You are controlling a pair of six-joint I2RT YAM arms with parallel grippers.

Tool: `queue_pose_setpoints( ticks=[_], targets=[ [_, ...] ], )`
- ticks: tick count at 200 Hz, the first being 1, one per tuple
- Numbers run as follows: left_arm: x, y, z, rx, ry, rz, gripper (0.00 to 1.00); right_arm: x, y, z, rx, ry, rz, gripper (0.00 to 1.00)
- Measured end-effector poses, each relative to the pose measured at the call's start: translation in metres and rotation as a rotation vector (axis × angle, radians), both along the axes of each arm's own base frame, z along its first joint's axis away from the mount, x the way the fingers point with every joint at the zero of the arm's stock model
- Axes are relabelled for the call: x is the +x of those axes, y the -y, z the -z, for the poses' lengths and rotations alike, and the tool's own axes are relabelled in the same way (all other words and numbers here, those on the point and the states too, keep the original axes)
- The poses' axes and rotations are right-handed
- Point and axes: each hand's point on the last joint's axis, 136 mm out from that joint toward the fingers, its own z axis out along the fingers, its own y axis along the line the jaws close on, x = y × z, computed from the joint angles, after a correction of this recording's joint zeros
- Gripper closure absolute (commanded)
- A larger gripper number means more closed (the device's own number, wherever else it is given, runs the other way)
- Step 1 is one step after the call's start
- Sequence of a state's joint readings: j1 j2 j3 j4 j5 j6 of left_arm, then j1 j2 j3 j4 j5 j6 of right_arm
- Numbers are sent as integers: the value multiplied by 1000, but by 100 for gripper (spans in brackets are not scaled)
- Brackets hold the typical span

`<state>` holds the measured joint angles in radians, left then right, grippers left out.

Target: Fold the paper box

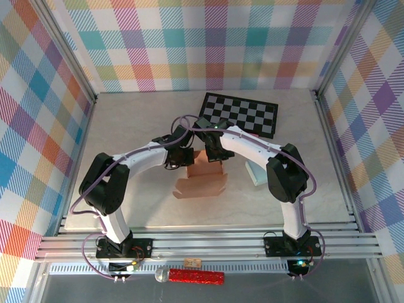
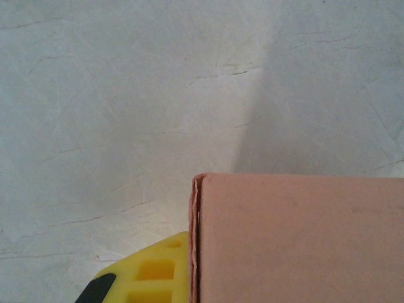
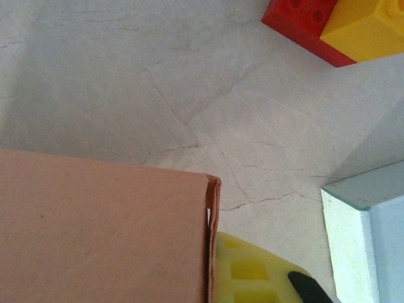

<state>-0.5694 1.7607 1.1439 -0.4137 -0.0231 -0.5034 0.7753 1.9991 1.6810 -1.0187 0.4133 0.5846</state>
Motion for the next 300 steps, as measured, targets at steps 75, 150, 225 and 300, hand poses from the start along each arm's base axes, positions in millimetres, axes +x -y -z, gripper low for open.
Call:
queue_pose_setpoints(
  ticks=[75,150,225,300],
  targets=[
    [-5,-6,-3,19,-9,-59,61,-3,5,2,1,-26,21,100],
    [-8,2,-19,-74,-35,-16,58,-4,4,4,35,-53,42,100],
    [-3,-5,-33,-53,-17,-12,58,-5,4,4,50,-66,52,100],
    [3,-36,-99,-76,100,-109,62,-9,15,16,184,-190,256,100]
  ],
)
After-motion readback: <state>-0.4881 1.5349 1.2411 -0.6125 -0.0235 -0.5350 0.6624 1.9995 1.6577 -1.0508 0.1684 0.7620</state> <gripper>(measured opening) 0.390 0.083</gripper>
